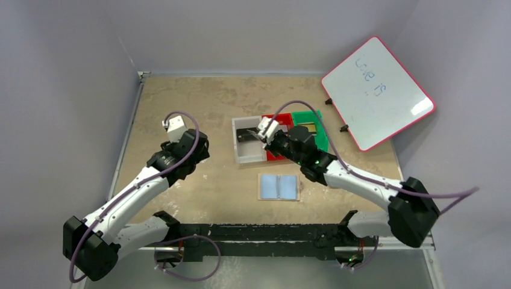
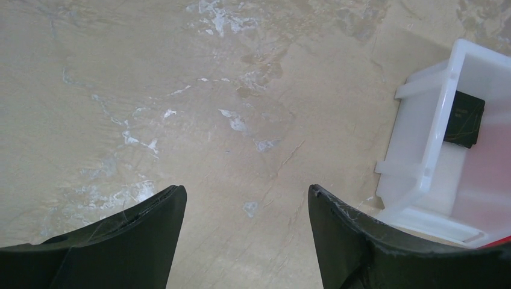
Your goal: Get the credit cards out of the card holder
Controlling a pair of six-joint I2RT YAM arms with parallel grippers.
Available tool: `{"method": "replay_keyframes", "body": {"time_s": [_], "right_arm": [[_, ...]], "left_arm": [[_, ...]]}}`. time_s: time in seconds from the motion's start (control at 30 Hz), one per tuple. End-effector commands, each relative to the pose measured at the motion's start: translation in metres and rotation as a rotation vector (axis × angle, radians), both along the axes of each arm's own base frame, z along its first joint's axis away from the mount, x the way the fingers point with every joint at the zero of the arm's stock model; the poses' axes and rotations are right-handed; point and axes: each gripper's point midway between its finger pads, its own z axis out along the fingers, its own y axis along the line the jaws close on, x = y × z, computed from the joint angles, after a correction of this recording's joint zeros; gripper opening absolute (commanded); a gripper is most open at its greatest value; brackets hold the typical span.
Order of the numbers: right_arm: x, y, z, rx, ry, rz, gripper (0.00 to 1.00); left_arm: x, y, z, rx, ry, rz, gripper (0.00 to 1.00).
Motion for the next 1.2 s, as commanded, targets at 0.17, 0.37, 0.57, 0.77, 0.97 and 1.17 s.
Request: {"method": "replay_keyframes", "body": {"time_s": [0.17, 0.37, 0.57, 0.77, 0.97, 1.17], "right_arm": [[0.067, 0.021, -0.014, -0.459, -0.300, 0.054, 0.00], [0.090, 0.033, -0.040, -0.574, -0.316, 0.068, 0.00], [0.102, 0.047, -0.060, -0.636, -0.310, 0.107, 0.00], [0.111, 0.052, -0.068, -0.679, -0.302, 0.104, 0.00], [0.107, 0.052, -0.069, -0.670, -0.315, 0.101, 0.00], [0.113, 0.056, -0.094, -0.735, -0.299, 0.118, 0.02]], "left_arm": [[-0.011, 0.014, 0.003, -0.004, -0.035, 0.052, 0.75], [-0.012, 0.012, 0.008, -0.025, -0.052, 0.035, 0.77], [-0.013, 0.013, 0.012, -0.032, -0.067, 0.038, 0.78], [-0.014, 0.014, 0.014, -0.039, -0.080, 0.037, 0.78], [-0.014, 0.013, 0.015, -0.046, -0.082, 0.031, 0.78], [-0.015, 0.012, 0.016, -0.051, -0.089, 0.029, 0.79]]}}
